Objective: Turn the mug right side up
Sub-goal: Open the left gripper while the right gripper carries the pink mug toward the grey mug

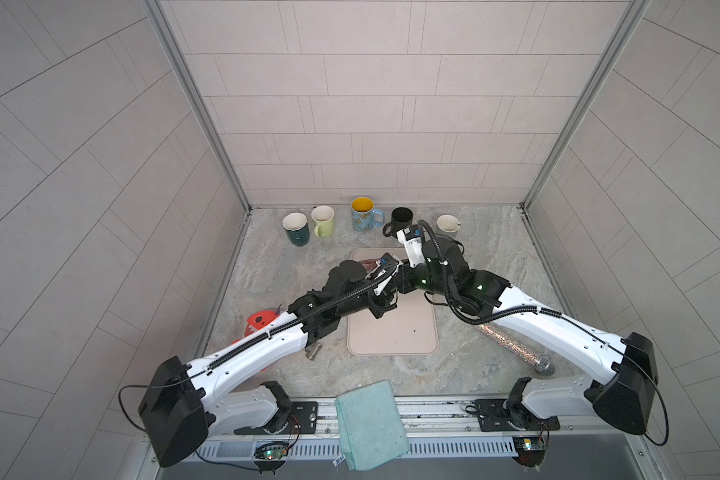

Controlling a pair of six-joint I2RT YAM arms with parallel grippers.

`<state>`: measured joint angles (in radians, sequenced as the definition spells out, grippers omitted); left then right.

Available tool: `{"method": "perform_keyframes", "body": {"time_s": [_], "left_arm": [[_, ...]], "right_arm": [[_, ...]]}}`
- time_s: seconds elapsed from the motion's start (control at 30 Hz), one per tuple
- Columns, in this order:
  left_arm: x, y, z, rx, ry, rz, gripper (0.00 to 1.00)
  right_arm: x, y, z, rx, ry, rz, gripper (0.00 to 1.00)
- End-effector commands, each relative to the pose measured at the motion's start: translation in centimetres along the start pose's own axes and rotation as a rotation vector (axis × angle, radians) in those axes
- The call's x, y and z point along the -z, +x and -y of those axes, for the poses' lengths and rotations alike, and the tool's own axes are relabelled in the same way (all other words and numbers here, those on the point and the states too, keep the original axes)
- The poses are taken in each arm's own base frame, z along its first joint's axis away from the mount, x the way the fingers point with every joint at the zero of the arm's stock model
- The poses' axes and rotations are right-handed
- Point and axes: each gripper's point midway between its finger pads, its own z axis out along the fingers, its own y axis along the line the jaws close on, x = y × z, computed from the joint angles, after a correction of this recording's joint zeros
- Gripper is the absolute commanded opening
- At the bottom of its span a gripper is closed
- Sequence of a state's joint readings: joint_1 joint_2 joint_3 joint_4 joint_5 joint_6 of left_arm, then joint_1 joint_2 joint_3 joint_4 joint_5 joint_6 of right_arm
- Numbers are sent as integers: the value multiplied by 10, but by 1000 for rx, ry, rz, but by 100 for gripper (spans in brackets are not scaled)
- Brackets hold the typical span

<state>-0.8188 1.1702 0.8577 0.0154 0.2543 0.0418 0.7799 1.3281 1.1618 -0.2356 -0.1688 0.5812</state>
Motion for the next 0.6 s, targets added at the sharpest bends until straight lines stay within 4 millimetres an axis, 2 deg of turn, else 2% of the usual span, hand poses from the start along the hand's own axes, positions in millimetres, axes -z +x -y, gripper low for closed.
{"method": "perform_keyframes", "body": {"time_s": [0.0,0.23,0.57], "left_arm": [[68,-139,21,-182,15,499,9],[66,-131,19,-171,8,468,13],[68,-124,17,-167,-6,442,19]], "right_arm": [[-4,49,57,-9,219,-151,0],[2,32,57,-22,223,-80,0],[8,20,66,-45,240,-36,0]]}}
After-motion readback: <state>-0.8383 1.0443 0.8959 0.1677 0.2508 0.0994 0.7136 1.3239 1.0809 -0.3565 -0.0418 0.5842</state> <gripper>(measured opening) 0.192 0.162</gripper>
